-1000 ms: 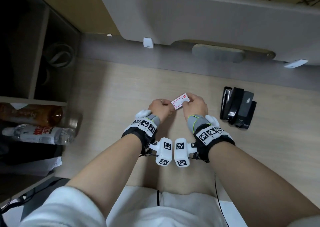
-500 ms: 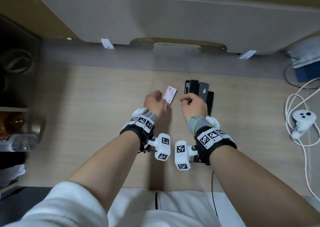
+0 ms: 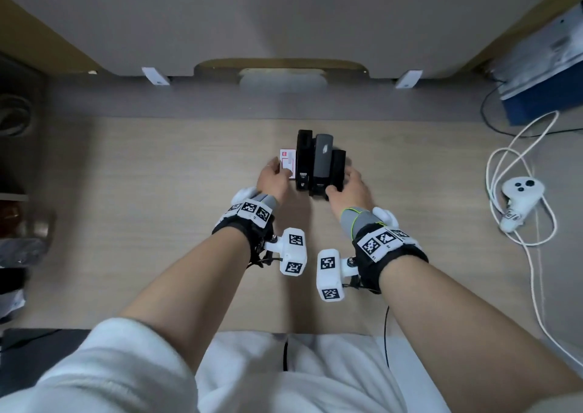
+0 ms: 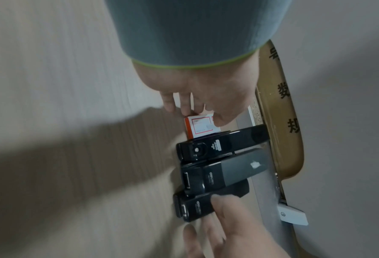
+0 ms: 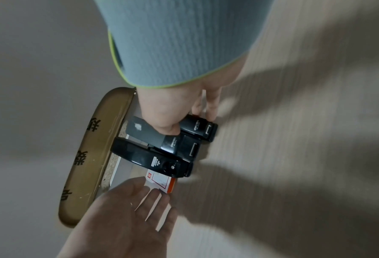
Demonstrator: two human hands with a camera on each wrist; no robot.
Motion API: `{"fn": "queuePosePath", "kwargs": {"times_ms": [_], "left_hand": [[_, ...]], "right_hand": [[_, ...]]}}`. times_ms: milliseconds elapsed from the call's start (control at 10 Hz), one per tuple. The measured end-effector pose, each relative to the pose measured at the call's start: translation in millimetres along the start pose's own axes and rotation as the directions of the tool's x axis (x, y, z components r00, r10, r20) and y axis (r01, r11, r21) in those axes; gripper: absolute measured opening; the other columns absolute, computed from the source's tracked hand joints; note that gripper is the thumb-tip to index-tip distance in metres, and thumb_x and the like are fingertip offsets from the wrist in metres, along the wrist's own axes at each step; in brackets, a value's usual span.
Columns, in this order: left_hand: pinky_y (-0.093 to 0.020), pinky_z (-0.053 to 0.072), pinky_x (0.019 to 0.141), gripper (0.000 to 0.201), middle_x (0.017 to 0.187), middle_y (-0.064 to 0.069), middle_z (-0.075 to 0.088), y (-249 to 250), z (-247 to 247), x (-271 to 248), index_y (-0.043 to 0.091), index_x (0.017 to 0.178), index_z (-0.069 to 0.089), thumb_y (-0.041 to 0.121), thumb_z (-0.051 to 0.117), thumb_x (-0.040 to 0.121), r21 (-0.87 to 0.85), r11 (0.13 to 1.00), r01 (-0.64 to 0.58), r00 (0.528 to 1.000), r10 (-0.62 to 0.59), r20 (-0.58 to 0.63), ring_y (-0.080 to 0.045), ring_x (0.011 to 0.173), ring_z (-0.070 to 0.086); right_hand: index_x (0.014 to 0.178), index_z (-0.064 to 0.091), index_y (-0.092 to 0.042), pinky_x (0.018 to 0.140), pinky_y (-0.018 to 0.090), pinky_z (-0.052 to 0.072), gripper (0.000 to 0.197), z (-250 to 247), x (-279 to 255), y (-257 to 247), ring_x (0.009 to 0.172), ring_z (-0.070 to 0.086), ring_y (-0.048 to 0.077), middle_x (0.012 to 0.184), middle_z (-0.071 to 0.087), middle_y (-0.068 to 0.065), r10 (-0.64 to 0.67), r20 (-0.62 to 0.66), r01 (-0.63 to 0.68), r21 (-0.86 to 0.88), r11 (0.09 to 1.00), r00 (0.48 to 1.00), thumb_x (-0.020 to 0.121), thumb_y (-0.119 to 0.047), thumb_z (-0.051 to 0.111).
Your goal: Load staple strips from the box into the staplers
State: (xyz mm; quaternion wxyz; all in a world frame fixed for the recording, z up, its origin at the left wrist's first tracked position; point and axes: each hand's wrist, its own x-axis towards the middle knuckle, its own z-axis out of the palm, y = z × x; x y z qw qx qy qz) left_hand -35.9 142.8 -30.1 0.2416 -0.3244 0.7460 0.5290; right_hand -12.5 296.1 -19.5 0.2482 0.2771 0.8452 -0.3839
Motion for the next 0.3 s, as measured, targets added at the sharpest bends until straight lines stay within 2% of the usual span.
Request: {"fn": "queuePosePath", "kwargs": {"times_ms": [100, 200, 300], "left_hand": [[-0.026, 0.036, 0.107, 0.048, 0.139, -0.006, 0.056, 2, 6, -13, 0.009, 0.141, 0.048, 0.015, 0.055, 0.094, -0.047, 0.999, 0.003, 0.992, -0.009, -0.127, -0.021, 0.127, 0.053], [-0.029, 0.040, 0.105, 0.041, 0.135, -0.008, 0.059, 15, 2, -31, 0.013, 0.132, 0.056, 0.016, 0.058, 0.091, -0.135, 0.988, -0.074, 0.982, 0.048, -0.185, -0.023, 0.124, 0.055], [-0.025, 0.042, 0.095, 0.036, 0.123, -0.007, 0.063, 33, -4, -41, 0.013, 0.124, 0.062, 0.014, 0.060, 0.088, -0.256, 0.950, -0.179, 0.964, 0.118, -0.237, -0.019, 0.112, 0.059]], "right_hand": [[0.143, 0.041, -0.019, 0.092, 0.026, 0.040, 0.057, -6, -8, 0, 0.121, 0.056, 0.026, 0.136, 0.059, 0.003, -0.013, 0.016, 0.013, 0.018, 1.000, 1.000, 0.089, -0.015, 0.057], [0.142, 0.042, -0.017, 0.102, 0.030, 0.041, 0.058, -13, -11, -9, 0.125, 0.054, 0.026, 0.139, 0.055, 0.004, -0.053, 0.022, 0.052, 0.063, 0.997, 0.998, 0.087, -0.018, 0.059], [0.132, 0.049, -0.014, 0.098, 0.034, 0.045, 0.050, -22, -7, -30, 0.119, 0.057, 0.028, 0.133, 0.057, 0.007, -0.106, -0.059, 0.112, 0.105, 0.988, 0.993, 0.084, -0.023, 0.061]]}}
